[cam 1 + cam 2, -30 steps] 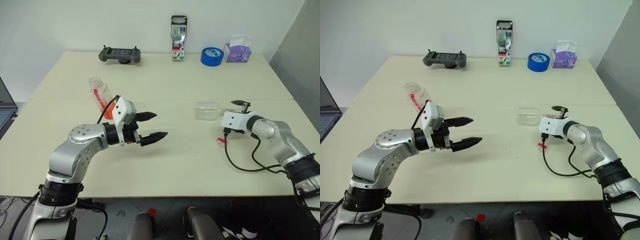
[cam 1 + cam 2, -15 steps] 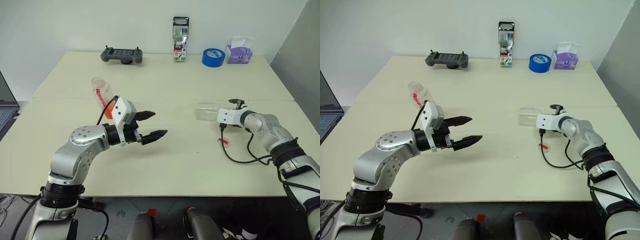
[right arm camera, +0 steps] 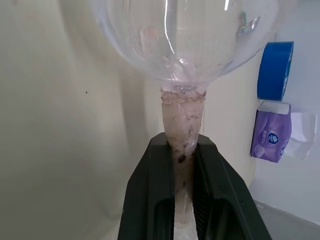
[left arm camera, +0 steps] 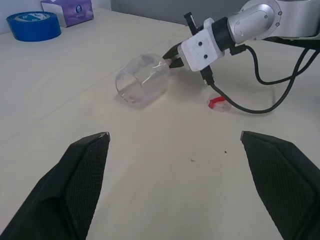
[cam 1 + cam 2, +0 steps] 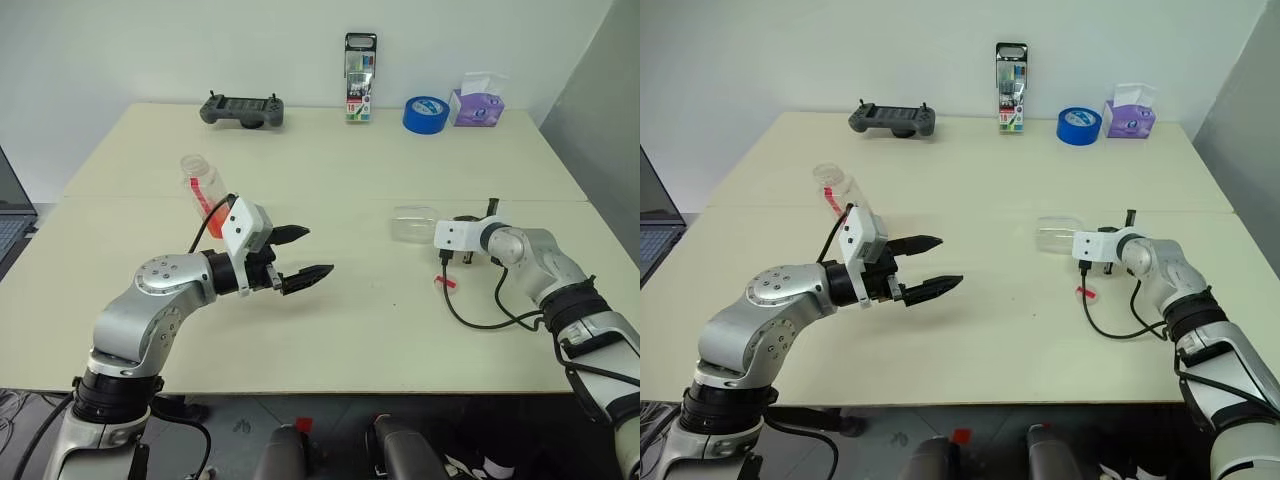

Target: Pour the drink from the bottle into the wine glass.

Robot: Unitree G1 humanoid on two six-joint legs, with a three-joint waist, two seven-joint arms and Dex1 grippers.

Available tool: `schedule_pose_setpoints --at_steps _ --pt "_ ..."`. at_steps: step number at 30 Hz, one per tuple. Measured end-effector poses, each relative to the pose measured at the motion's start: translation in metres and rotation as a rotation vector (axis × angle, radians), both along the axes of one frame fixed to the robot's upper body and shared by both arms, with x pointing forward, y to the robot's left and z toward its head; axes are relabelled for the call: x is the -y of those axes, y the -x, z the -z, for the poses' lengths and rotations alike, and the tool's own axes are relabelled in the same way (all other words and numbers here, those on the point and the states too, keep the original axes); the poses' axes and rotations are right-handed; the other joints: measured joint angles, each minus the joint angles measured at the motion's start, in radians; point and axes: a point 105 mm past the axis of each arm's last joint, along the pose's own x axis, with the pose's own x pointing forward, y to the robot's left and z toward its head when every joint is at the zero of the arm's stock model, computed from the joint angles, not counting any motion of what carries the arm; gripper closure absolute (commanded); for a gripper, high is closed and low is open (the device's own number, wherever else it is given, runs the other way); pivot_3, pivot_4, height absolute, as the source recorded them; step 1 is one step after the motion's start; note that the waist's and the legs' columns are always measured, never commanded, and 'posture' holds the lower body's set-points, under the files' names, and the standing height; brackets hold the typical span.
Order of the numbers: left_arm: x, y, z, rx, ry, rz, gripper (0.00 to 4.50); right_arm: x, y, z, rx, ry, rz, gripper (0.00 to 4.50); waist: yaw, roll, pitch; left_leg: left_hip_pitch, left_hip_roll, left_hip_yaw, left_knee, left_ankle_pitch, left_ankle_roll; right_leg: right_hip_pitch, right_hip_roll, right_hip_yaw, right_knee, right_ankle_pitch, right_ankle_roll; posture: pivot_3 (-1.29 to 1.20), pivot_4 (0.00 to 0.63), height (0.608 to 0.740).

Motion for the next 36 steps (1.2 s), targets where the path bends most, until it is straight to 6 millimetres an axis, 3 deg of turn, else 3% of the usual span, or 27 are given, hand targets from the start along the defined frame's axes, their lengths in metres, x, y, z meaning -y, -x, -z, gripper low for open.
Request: schedule_pose_setpoints --at_steps 3,9,12,16,20,23,28,36 --pt "-0.013 0.004 -0.002 0.001 0.024 -0.051 0.0 -0.037 -0.009 -0.004 0.011 -0.152 -0.04 4.35 -0.027 0.0 0.0 0.002 0.002 0.001 -0.001 0.0 0.0 0.0 0.001 0.0 0.0 0.002 -0.003 0.0 0.15 0.74" --pt "-0.045 0.024 0.013 -0.039 0.017 -0.226 0.0 -0.158 -0.015 -0.027 -0.064 -0.768 -0.169 4.35 -0.063 0.001 0.001 0.001 0.005 -0.007 -0.008 0.0 0.0 -0.002 0.003 -0.003 0.003 0.001 -0.005 0.0 0.15 0.74" --pt "-0.057 0.04 0.02 -0.068 0.022 -0.309 0.0 -0.19 -0.015 -0.04 -0.138 -1.072 -0.151 4.35 -0.043 0.001 0.001 -0.003 0.008 -0.011 -0.005 0.0 0.0 -0.003 0.001 -0.006 0.001 0.001 -0.006 0.0 0.15 0.74" --pt "-0.06 0.053 0.02 -0.069 0.047 -0.368 0.0 -0.22 -0.009 -0.044 -0.237 -1.295 -0.133 4.35 -0.024 0.001 0.001 -0.003 0.0 -0.012 -0.002 0.0 0.0 0.0 -0.007 -0.007 0.0 0.001 -0.005 0.0 0.15 0.74" --pt "-0.064 0.067 0.029 -0.1 0.077 -0.443 0.0 -0.238 -0.001 -0.024 -0.319 -1.376 -0.072 4.35 -0.013 0.001 0.001 -0.003 -0.002 -0.011 -0.002 0.0 0.0 0.0 -0.009 -0.007 -0.001 0.001 -0.005 0.0 0.15 0.74" --pt "-0.067 0.072 0.033 -0.116 0.082 -0.473 0.0 -0.236 0.002 -0.008 -0.336 -1.371 -0.034 4.35 -0.008 0.001 0.0 -0.004 -0.001 -0.011 -0.001 0.0 -0.001 0.0 -0.009 -0.008 -0.001 0.001 -0.005 0.0 0.15 0.74" --pt "-0.069 0.077 0.038 -0.125 0.079 -0.488 0.0 -0.237 0.006 0.0 -0.266 -1.251 -0.075 4.35 -0.008 0.002 -0.001 0.0 -0.001 -0.011 -0.002 0.0 0.0 0.003 -0.007 -0.008 0.0 0.001 -0.005 0.0 0.15 0.74" --pt "-0.071 0.076 0.035 -0.095 0.066 -0.485 0.0 -0.215 0.014 0.019 -0.257 -1.221 -0.092 4.35 0.009 0.003 -0.008 0.012 -0.004 -0.013 -0.004 0.0 0.0 0.015 -0.007 -0.009 -0.002 -0.006 -0.005 0.0 0.15 0.74"
